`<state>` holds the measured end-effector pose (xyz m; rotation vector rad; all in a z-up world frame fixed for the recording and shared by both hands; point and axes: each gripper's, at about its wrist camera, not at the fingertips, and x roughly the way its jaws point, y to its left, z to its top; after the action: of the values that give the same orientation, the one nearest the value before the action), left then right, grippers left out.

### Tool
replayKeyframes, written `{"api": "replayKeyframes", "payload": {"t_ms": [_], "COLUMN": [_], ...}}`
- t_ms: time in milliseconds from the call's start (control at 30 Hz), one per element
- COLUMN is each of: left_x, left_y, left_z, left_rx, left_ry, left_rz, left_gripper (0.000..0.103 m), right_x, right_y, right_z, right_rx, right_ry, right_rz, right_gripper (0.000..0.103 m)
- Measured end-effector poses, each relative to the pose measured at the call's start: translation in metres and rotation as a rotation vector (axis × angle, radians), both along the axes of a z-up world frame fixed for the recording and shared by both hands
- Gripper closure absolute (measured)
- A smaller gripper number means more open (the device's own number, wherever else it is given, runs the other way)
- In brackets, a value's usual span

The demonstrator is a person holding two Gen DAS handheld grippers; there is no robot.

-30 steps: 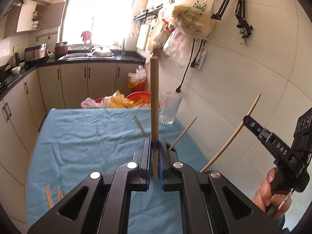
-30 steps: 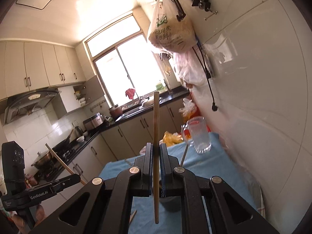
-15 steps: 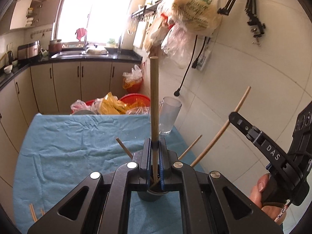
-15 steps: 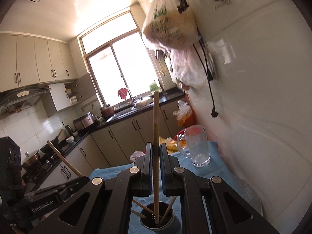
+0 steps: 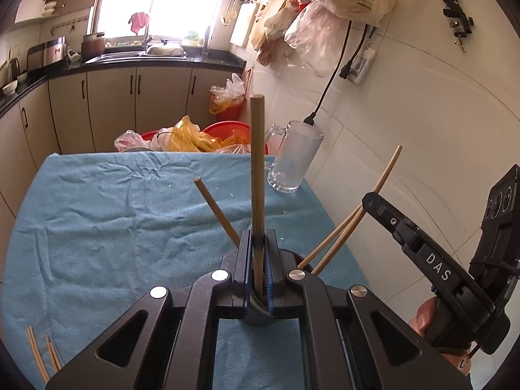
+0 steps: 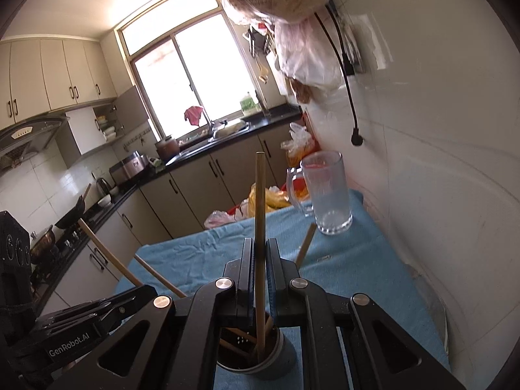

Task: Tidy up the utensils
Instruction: 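Open the left tool over the cup while the right tool releases its chopstick into it, then close the left tool on a chopstick while the right tool grasps another chopstick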

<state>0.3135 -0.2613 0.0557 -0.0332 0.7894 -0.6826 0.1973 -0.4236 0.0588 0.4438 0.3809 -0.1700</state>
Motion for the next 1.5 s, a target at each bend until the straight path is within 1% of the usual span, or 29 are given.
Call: {"api": "replayKeyframes", "payload": {"t_ms": [133, 167, 233, 267, 300, 333, 467, 567, 633, 733, 833, 933, 1000, 1133, 1167, 1233, 1300, 1400, 1433, 1467, 1500], "left_x": [0.001, 0.001, 0.0, -0.002, -0.004, -0.009, -0.022, -0.033, -0.042, -0.055, -0.067, -0.081, -0.093, -0.112, -0.116, -0.12, -0.125, -0.125, -0.122, -0.119, -0.113], "left_y": [-0.002, -0.001, 0.001, 0.003, 0.005, 0.008, 0.02, 0.029, 0.035, 0.044, 0.055, 0.071, 0.082, 0.108, 0.119, 0.138, 0.166, 0.219, 0.243, 0.257, 0.281], "left_z": [-0.004, -0.004, -0.002, 0.001, 0.003, 0.008, 0.027, 0.04, 0.046, 0.053, 0.052, 0.041, 0.03, -0.003, -0.015, -0.029, -0.045, -0.066, -0.076, -0.081, -0.091], "left_rx": [0.005, 0.006, 0.001, -0.005, -0.008, -0.013, -0.04, -0.058, -0.068, -0.077, -0.078, -0.08, -0.058, -0.016, 0.003, 0.023, 0.042, 0.059, 0.06, 0.06, 0.055], "left_ry": [-0.007, -0.015, -0.015, -0.023, -0.032, -0.052, -0.083, -0.109, -0.122, -0.129, -0.122, -0.088, -0.075, -0.027, -0.009, 0.017, 0.046, 0.091, 0.122, 0.143, 0.181], "left_rz": [0.009, 0.012, 0.011, 0.014, 0.018, 0.027, 0.028, 0.032, 0.035, 0.039, 0.047, 0.059, 0.072, 0.096, 0.113, 0.139, 0.176, 0.269, 0.31, 0.337, 0.384], "left_gripper": [0.096, 0.094, 0.084, 0.075, 0.069, 0.069, 0.068, 0.062, 0.062, 0.06, 0.059, 0.059, 0.059, 0.059, 0.059, 0.059, 0.059, 0.059, 0.059, 0.059, 0.059], "right_x": [0.003, 0.003, 0.0, -0.002, -0.005, -0.011, -0.033, -0.053, -0.066, -0.079, -0.088, -0.092, -0.092, -0.082, -0.079, -0.073, -0.068, -0.061, -0.058, -0.057, -0.056], "right_y": [0.0, 0.0, -0.001, -0.001, -0.001, -0.002, -0.001, 0.0, 0.002, 0.009, 0.02, 0.034, 0.047, 0.081, 0.088, 0.104, 0.121, 0.144, 0.151, 0.157, 0.163], "right_z": [-0.007, -0.007, -0.006, -0.004, -0.001, 0.003, 0.018, 0.027, 0.031, 0.032, 0.024, 0.004, -0.012, -0.047, -0.053, -0.063, -0.07, -0.074, -0.074, -0.074, -0.075], "right_rx": [0.011, 0.013, 0.006, 0.002, -0.001, -0.004, -0.013, -0.001, 0.004, 0.016, 0.014, 0.045, 0.057, 0.052, 0.055, 0.055, 0.047, 0.033, 0.029, 0.022, 0.012], "right_ry": [0.024, 0.025, 0.021, 0.02, 0.014, 0.002, -0.049, -0.089, -0.106, -0.112, -0.081, -0.027, 0.015, 0.119, 0.143, 0.184, 0.209, 0.234, 0.242, 0.246, 0.248], "right_rz": [0.011, 0.009, 0.003, 0.004, -0.001, -0.012, -0.039, -0.049, -0.058, -0.052, -0.034, 0.007, 0.052, 0.145, 0.167, 0.22, 0.26, 0.323, 0.336, 0.344, 0.351], "right_gripper": [0.095, 0.095, 0.093, 0.09, 0.087, 0.086, 0.085, 0.08, 0.076, 0.073, 0.072, 0.071, 0.071, 0.071, 0.071, 0.071, 0.071, 0.071, 0.071, 0.071, 0.071]}}
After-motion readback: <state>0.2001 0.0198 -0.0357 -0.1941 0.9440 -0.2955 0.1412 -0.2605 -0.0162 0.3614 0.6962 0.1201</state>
